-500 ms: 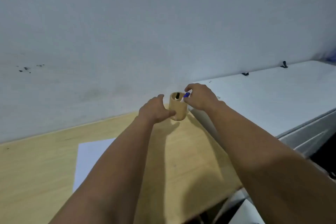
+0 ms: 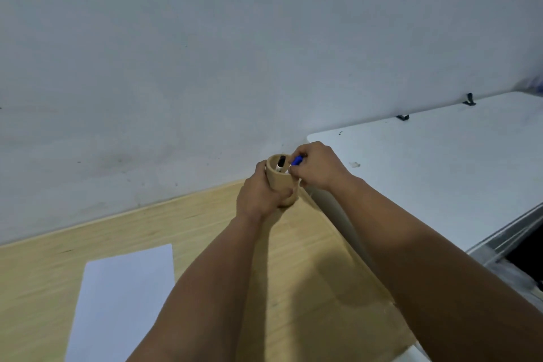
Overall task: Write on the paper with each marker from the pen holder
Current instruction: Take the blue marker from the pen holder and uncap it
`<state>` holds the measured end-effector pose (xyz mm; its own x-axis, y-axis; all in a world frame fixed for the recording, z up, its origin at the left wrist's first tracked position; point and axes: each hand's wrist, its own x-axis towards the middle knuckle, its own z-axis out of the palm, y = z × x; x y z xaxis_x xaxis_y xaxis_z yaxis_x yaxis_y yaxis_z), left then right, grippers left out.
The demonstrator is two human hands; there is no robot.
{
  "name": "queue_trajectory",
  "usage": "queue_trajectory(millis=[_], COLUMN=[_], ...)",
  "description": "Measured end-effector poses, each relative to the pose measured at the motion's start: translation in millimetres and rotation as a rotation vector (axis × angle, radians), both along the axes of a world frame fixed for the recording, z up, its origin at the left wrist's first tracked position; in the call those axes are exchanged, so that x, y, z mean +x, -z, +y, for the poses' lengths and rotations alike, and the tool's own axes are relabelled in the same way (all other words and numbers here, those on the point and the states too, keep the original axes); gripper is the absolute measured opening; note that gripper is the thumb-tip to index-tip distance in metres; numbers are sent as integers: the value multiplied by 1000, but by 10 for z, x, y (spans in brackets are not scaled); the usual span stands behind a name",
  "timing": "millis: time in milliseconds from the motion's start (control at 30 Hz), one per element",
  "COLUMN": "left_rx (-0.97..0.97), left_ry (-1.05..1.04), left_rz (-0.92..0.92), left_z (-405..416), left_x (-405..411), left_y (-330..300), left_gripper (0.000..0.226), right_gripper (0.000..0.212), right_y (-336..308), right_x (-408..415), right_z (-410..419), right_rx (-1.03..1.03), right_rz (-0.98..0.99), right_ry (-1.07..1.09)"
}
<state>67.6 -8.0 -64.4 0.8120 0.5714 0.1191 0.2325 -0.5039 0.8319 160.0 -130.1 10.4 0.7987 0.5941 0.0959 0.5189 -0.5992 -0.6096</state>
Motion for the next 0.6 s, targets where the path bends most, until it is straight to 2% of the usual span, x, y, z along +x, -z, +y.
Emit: queue_trajectory(millis=[133, 233, 300, 367, 467, 600], left_rx=[-15, -30, 2, 46, 145, 217], left_ry=[13, 49, 89, 91, 42, -63], left_rz=[36, 55, 125, 183, 167, 104], left_z=[21, 45, 59, 87, 188, 351], left_x=[2, -45, -137, -268, -527, -1012], left_y=[-36, -67, -166, -324, -598, -1001], left_gripper=[77, 85, 104, 110, 93, 64], right_gripper=[4, 21, 27, 32, 37, 27], right_y=[-124, -331, -533, -758, -1026, -1160], right_x=[-25, -33, -67, -138, -312, -733], right_z=[-34, -65, -79, -88, -59, 83], right_rx=[73, 206, 270, 389, 577, 719], right_rz=[64, 80, 14, -39, -10, 157], right_ry=[10, 55, 86, 123, 122, -13])
